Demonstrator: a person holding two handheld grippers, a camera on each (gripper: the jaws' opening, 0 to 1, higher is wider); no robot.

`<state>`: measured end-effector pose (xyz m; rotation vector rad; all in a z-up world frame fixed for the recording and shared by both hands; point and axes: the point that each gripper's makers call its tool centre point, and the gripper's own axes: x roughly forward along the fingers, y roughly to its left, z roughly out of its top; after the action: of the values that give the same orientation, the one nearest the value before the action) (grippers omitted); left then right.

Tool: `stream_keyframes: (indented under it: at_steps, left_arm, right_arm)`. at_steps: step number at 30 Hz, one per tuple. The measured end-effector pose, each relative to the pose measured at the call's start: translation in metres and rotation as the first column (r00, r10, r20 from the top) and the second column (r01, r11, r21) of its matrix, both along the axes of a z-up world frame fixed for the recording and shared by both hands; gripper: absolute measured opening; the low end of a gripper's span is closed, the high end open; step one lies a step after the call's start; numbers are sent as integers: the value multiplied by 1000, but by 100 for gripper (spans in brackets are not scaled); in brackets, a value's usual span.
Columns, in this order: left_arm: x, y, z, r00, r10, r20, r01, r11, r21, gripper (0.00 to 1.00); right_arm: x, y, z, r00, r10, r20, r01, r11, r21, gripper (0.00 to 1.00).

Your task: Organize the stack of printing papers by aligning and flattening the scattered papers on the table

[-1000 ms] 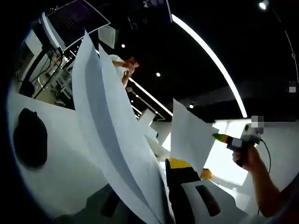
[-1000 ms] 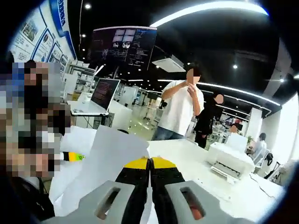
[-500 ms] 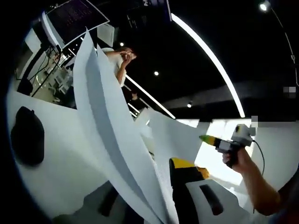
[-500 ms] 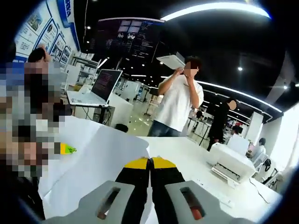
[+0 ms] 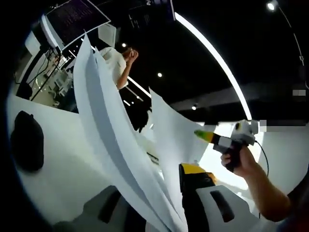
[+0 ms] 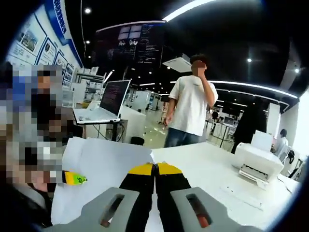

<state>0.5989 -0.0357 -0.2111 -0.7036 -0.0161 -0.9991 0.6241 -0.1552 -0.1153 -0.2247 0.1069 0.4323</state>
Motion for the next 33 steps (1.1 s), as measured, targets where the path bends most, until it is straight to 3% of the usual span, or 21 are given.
stream_keyframes:
  at_steps: [9,21,33]
  left_arm:
    - [-1,-1,1,1000,-5,11,5,1000,4,30]
    - [-1,-2,0,1000,-1,27,0,1000,26,31]
    - [-1,-2,0,1000,1,29,-2,1000,26,32]
  right_arm:
    - [3,12,-4,1000,-4,-20,5,998,67,0]
    - [19,24,1,998,30,-58,-15,971,239,0]
    - [21,44,-6,996,55,-72,-36,970,241,0]
